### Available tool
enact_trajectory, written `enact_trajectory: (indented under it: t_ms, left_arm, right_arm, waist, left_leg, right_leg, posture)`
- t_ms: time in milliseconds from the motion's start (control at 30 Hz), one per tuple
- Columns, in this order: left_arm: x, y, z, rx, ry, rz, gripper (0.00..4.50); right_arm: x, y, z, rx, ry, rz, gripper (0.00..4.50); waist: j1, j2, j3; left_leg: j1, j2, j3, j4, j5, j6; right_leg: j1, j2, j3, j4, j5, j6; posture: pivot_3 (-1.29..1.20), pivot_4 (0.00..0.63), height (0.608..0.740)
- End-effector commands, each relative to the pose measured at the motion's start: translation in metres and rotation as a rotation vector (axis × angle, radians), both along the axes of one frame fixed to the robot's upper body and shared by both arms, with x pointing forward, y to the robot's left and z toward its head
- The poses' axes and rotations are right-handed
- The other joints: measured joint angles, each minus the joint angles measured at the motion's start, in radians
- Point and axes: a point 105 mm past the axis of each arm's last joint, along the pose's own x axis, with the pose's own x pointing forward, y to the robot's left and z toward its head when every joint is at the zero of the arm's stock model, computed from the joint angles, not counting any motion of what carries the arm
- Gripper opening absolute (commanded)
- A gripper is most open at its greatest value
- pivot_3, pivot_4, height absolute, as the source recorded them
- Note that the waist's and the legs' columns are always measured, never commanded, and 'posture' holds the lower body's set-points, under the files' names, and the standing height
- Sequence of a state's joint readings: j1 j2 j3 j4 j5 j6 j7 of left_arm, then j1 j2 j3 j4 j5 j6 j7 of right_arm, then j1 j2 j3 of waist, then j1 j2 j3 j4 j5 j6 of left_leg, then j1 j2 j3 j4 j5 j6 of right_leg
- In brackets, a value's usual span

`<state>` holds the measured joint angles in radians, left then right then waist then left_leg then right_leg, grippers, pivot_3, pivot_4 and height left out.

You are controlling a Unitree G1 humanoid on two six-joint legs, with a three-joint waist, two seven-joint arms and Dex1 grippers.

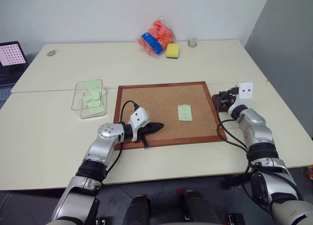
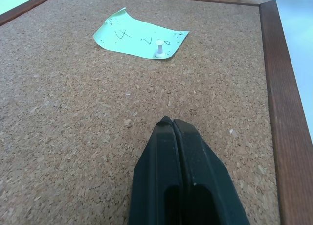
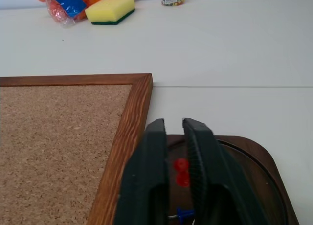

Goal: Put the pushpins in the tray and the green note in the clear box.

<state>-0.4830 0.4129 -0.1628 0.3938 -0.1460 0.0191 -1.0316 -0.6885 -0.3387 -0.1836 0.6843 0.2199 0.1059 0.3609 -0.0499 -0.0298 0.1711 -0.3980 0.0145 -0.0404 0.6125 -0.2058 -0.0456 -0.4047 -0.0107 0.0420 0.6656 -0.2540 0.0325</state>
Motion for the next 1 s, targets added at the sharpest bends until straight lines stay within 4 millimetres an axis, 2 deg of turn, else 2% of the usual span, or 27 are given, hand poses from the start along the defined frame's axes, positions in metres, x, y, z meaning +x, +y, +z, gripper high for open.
enact_trajectory:
  t_ms: [33, 167, 333, 433, 633, 833, 1000]
  left_arm:
    - [-0.001, 0.007, -0.008, 0.035, 0.017, 0.027, 0.00]
    - [-0.001, 0.008, -0.008, 0.035, 0.016, 0.026, 0.00]
    - [0.000, 0.007, -0.008, 0.036, 0.017, 0.021, 0.00]
    - [0.000, 0.006, -0.008, 0.036, 0.017, 0.018, 0.00]
    - [-0.001, 0.006, -0.008, 0.037, 0.017, 0.016, 0.00]
    - [-0.001, 0.005, -0.009, 0.036, 0.015, 0.015, 0.00]
    - [-0.001, 0.004, -0.009, 0.035, 0.014, 0.013, 0.00]
  right_arm:
    - [0.004, -0.010, 0.023, 0.002, -0.078, -0.034, 1.69]
    - [0.004, -0.011, 0.022, 0.001, -0.079, -0.042, 2.53]
    - [0.003, -0.016, 0.022, -0.005, -0.081, -0.061, 3.80]
    - [0.001, -0.012, 0.025, -0.008, -0.101, -0.035, 4.36]
    - [-0.018, 0.027, 0.027, -0.126, -0.167, 0.204, 4.45]
    - [-0.056, 0.082, 0.024, -0.086, -0.185, 0.528, 4.45]
    - [-0.076, 0.109, 0.019, -0.061, -0.163, 0.671, 4.45]
  waist:
    - [0.000, 0.000, 0.000]
    - [0.000, 0.000, 0.000]
    - [0.000, 0.000, 0.000]
    - [0.000, 0.000, 0.000]
    - [-0.001, 0.000, 0.000]
    - [0.000, 0.000, 0.000]
    - [0.000, 0.000, 0.000]
  left_leg:
    - [0.000, 0.000, 0.000, 0.000, 0.000, 0.000]
    - [0.000, 0.000, 0.000, 0.000, 0.000, 0.000]
    - [0.000, 0.000, 0.000, 0.000, 0.000, 0.000]
    - [0.000, 0.000, 0.000, 0.000, 0.000, 0.000]
    - [0.000, 0.000, 0.000, 0.000, 0.000, 0.000]
    - [0.000, 0.000, 0.000, 0.000, 0.000, 0.000]
    - [0.000, 0.000, -0.001, 0.000, 0.000, 0.000]
  right_leg:
    - [0.000, 0.000, 0.000, 0.000, 0.000, 0.000]
    - [0.000, 0.000, 0.000, 0.000, 0.000, 0.000]
    - [0.000, 0.000, 0.000, 0.000, 0.000, 0.000]
    - [0.000, 0.000, 0.000, 0.000, 0.000, 0.000]
    - [0.000, 0.000, 0.000, 0.000, 0.000, 0.000]
    - [0.000, 0.000, 0.000, 0.000, -0.001, 0.002]
    - [0.000, 0.000, -0.001, 0.000, -0.001, 0.002]
  posture:
    - [0.00, 0.150, 0.740]
    - [0.00, 0.150, 0.740]
    - [0.00, 0.150, 0.740]
    - [0.00, 0.150, 0.740]
    - [0.00, 0.150, 0.740]
    - [0.00, 0.150, 0.740]
    - [0.00, 0.150, 0.740]
